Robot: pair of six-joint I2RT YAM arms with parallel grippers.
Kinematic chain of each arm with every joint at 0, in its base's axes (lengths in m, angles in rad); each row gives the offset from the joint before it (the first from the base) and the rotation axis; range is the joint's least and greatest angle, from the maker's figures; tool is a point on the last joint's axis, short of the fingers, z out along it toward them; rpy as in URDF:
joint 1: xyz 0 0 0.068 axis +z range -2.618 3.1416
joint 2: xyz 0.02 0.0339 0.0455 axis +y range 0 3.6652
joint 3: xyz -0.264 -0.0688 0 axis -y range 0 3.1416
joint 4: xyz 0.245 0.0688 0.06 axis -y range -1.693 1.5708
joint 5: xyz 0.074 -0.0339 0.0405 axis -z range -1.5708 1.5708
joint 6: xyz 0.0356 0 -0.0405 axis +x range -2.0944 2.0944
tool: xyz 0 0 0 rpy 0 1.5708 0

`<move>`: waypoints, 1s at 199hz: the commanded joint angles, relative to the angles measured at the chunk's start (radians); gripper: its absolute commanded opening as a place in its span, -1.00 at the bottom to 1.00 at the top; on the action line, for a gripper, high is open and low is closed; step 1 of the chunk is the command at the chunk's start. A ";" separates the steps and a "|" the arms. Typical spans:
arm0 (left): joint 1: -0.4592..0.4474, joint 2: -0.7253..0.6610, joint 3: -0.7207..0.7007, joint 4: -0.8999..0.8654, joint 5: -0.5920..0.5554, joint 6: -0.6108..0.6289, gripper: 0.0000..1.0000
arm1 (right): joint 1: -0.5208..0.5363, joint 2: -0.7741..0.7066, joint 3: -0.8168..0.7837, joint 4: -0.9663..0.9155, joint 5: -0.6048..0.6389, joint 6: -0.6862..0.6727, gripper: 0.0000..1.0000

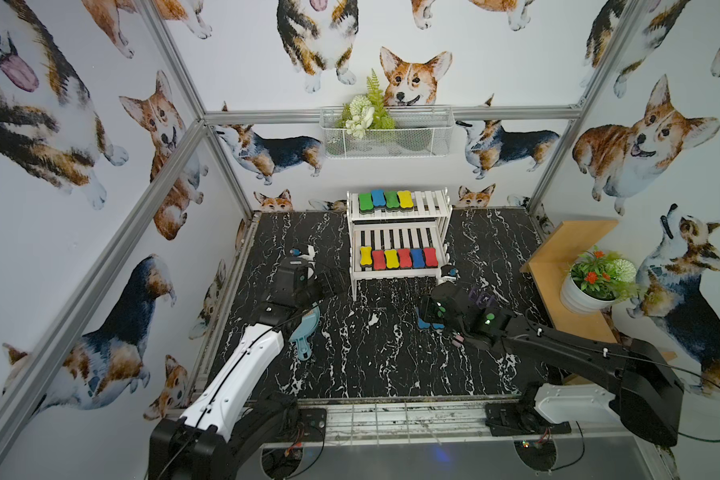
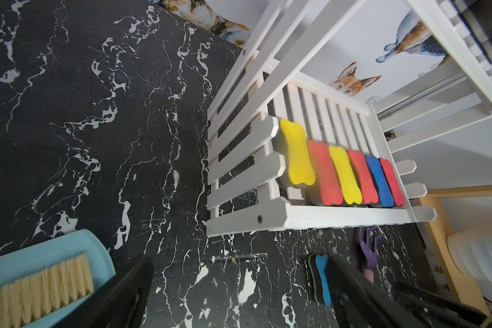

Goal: Remove the whiteboard erasers from the shelf
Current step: Pick up the whiteboard eraser from the shelf.

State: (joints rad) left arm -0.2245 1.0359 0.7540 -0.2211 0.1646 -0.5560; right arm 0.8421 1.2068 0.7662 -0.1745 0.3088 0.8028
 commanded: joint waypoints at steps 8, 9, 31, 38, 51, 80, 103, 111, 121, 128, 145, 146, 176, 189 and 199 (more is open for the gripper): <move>-0.001 0.001 0.005 0.017 0.018 -0.002 0.99 | 0.000 -0.049 0.040 -0.061 -0.056 -0.051 0.14; -0.001 0.000 0.005 0.016 0.018 -0.002 0.99 | 0.000 -0.049 0.043 -0.064 -0.057 -0.053 0.14; -0.001 -0.003 0.003 0.016 0.023 -0.002 0.99 | 0.000 -0.056 0.110 -0.127 -0.061 -0.110 0.15; -0.002 -0.003 0.002 0.018 0.025 -0.004 0.99 | 0.000 -0.054 0.136 -0.145 -0.060 -0.133 0.15; -0.002 -0.002 0.004 0.019 0.030 -0.004 0.99 | 0.000 -0.054 0.190 -0.171 -0.056 -0.175 0.15; -0.003 0.005 0.004 0.022 0.036 -0.001 0.99 | -0.013 -0.036 0.334 -0.238 -0.008 -0.245 0.15; -0.003 0.006 0.002 0.023 0.032 0.005 0.99 | -0.086 0.006 0.452 -0.275 -0.050 -0.290 0.15; -0.003 0.006 0.000 0.022 0.030 0.007 0.99 | -0.121 0.023 0.486 -0.278 -0.077 -0.302 0.15; -0.003 0.008 0.001 0.022 0.030 0.008 0.99 | -0.157 0.055 0.539 -0.288 -0.103 -0.321 0.16; -0.003 0.009 0.002 0.023 0.032 0.010 0.99 | -0.173 0.081 0.581 -0.301 -0.103 -0.335 0.16; -0.003 0.009 0.001 0.025 0.032 0.010 0.99 | -0.198 0.157 0.700 -0.331 -0.108 -0.375 0.16; -0.003 0.009 0.001 0.025 0.032 0.010 0.99 | -0.200 0.164 0.707 -0.333 -0.108 -0.376 0.15; -0.003 0.011 -0.001 0.026 0.036 0.010 0.99 | -0.258 0.321 0.906 -0.371 -0.157 -0.411 0.15; -0.003 0.009 -0.001 0.025 0.034 0.010 0.99 | -0.283 0.387 0.981 -0.378 -0.171 -0.419 0.15; -0.003 0.007 -0.002 0.023 0.032 0.011 0.99 | -0.295 0.439 1.043 -0.390 -0.173 -0.426 0.15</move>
State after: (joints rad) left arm -0.2272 1.0435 0.7540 -0.2203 0.1909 -0.5552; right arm 0.5709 1.5604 1.7046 -0.5140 0.1761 0.4179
